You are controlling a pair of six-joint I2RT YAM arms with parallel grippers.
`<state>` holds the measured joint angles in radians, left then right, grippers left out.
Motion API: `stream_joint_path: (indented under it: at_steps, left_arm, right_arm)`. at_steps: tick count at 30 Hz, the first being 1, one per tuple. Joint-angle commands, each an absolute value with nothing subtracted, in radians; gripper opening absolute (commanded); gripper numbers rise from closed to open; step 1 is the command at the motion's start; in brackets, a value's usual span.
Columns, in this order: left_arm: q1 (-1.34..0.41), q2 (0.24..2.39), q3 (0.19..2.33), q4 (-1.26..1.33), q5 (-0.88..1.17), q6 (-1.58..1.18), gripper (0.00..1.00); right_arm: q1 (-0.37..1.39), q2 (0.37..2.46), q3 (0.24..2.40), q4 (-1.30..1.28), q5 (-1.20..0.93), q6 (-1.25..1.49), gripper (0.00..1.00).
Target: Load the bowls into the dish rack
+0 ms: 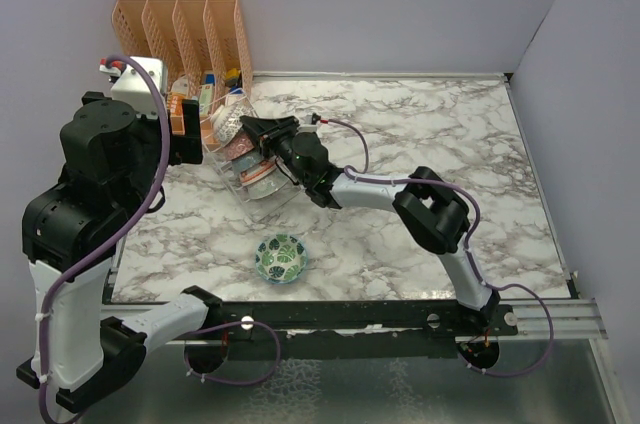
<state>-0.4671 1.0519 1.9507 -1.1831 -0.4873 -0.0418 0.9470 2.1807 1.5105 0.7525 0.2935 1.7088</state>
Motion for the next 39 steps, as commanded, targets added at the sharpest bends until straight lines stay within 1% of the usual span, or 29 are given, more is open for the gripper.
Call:
stream_joint_path:
  at_steps: [1,6,10,21,34,39]
  left_arm:
    - [-0.472,1.046,1.947,-1.171,-0.511,-0.031,0.99]
    - [-0.473,1.044,1.944,-1.166,-0.51,-0.03,0.99]
    - [-0.473,1.041,1.935,-1.165,-0.508,-0.03,0.99]
    - [-0.474,1.029,1.916,-1.16,-0.506,-0.031,0.99]
    - [-0.473,1.02,1.924,-1.163,-0.534,-0.024,0.99]
    - [-0.474,1.013,1.921,-1.163,-0.544,-0.016,0.99]
  right_arm:
    - [0.951,2.142,1.513,0.71,0.266,1.728,0.19]
    - [0.951,2.125,1.514,0.667,0.26,1.726,0.2]
    - [0.951,2.103,1.491,0.658,0.262,1.72,0.25]
    - [0.951,2.086,1.487,0.654,0.224,1.692,0.27]
    - [0.937,2.158,1.642,0.53,0.166,1.668,0.29]
    - [0.93,2.17,1.671,0.474,0.153,1.666,0.28]
